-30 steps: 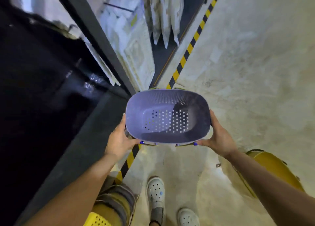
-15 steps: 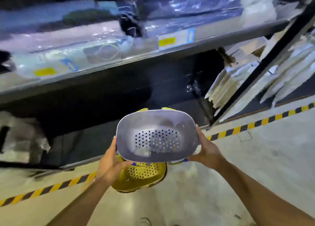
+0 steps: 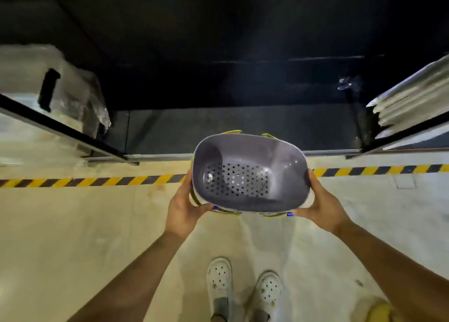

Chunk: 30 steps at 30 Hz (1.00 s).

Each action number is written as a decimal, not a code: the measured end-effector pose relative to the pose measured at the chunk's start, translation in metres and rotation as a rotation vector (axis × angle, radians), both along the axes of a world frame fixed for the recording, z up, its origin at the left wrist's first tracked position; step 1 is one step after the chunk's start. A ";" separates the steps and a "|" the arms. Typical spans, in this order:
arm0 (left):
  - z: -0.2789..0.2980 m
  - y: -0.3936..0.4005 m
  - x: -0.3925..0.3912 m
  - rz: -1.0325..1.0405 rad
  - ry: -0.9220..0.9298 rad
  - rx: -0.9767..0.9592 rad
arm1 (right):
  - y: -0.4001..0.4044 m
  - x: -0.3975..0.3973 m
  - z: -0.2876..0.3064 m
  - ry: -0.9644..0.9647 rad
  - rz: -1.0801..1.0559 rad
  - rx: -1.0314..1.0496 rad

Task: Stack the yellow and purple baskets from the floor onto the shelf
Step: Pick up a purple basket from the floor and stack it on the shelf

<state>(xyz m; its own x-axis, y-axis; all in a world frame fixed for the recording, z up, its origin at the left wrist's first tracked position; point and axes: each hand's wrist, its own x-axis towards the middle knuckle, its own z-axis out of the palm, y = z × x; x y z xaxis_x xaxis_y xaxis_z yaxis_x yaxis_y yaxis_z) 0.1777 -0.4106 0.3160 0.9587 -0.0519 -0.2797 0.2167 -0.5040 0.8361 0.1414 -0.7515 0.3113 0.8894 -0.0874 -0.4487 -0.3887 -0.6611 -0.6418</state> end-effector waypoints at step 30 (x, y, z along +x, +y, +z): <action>-0.084 -0.025 -0.008 -0.059 0.183 0.151 | 0.000 -0.006 -0.087 -0.015 -0.105 0.016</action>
<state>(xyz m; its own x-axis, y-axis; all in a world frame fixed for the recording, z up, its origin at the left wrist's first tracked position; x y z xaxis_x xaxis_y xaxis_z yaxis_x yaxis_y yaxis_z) 0.1693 -0.4352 0.2322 0.8878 -0.0508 -0.4574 0.3240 -0.6370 0.6995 0.1354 -0.7514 0.2246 0.8823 -0.1735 -0.4375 -0.4457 -0.6068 -0.6582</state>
